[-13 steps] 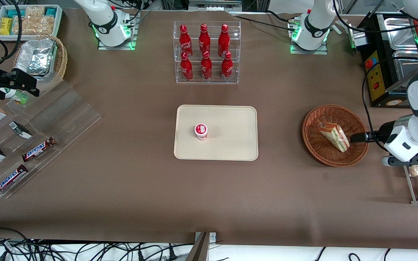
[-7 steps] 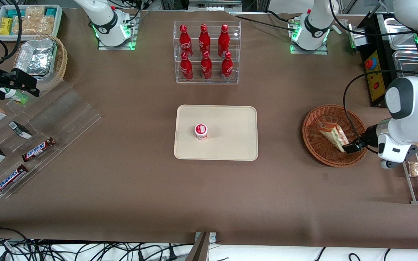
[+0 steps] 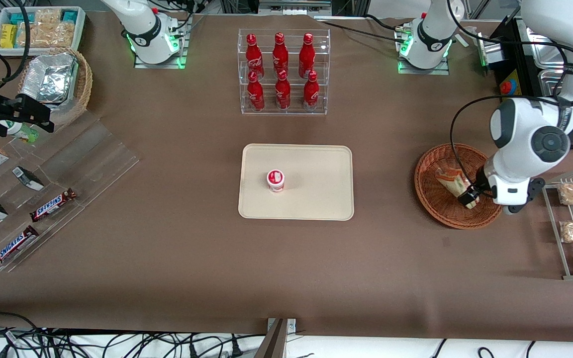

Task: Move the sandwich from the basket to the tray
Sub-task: 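Close the left gripper on the wrapped sandwich, then lift the sandwich and carry it over the cream tray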

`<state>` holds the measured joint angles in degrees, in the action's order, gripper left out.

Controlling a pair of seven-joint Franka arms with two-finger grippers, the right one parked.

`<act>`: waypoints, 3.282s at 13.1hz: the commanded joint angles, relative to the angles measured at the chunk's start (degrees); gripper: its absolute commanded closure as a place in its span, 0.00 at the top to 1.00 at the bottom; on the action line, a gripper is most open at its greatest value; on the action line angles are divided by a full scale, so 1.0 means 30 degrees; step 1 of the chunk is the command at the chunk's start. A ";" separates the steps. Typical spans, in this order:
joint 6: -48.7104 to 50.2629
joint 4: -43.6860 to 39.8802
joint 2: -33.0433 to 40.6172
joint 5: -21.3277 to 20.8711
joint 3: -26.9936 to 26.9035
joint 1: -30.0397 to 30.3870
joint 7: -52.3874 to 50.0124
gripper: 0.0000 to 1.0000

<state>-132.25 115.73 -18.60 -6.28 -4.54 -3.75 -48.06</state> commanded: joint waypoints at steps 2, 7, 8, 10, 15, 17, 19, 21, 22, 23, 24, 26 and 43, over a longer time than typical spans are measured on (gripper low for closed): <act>-0.0243 0.1092 0.0634 -0.1919 0.0137 -0.0244 -0.1763 1.00; -0.0243 0.1648 0.0458 -0.3177 0.0225 -0.0449 -0.3722 1.00; -0.0243 0.1649 0.0371 -0.3208 0.0225 -0.0507 -0.4190 1.00; -0.0243 0.1678 0.0195 -0.3208 0.0662 -0.0654 -0.4867 1.00; -0.0156 0.2059 0.0135 -0.4140 0.0782 -0.0713 -0.4928 1.00; -0.0126 0.2117 0.0106 -0.4584 0.0782 -0.0713 -0.4928 1.00; -0.0126 0.2089 0.0106 -0.4585 0.0782 -0.0713 -0.4928 0.95; -0.0126 0.2089 0.0048 -0.4585 0.0782 -0.0713 -0.4899 0.55; -0.0126 0.2089 0.0018 -0.4585 0.0782 -0.0713 -0.4811 0.43; -0.0097 0.2060 0.0018 -0.4585 0.0782 -0.0713 -0.4752 0.42; -0.0039 0.2030 0.0018 -0.4585 0.0782 -0.0713 -0.4694 0.41; 0.0049 0.1972 0.0018 -0.4585 0.0782 -0.0713 -0.4403 0.33; 1.0572 -0.7667 0.0050 0.1217 0.7398 -0.1180 0.0989 0.34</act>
<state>-100.04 94.30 -16.69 -3.40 15.38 -6.84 -47.01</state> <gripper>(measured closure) 0.656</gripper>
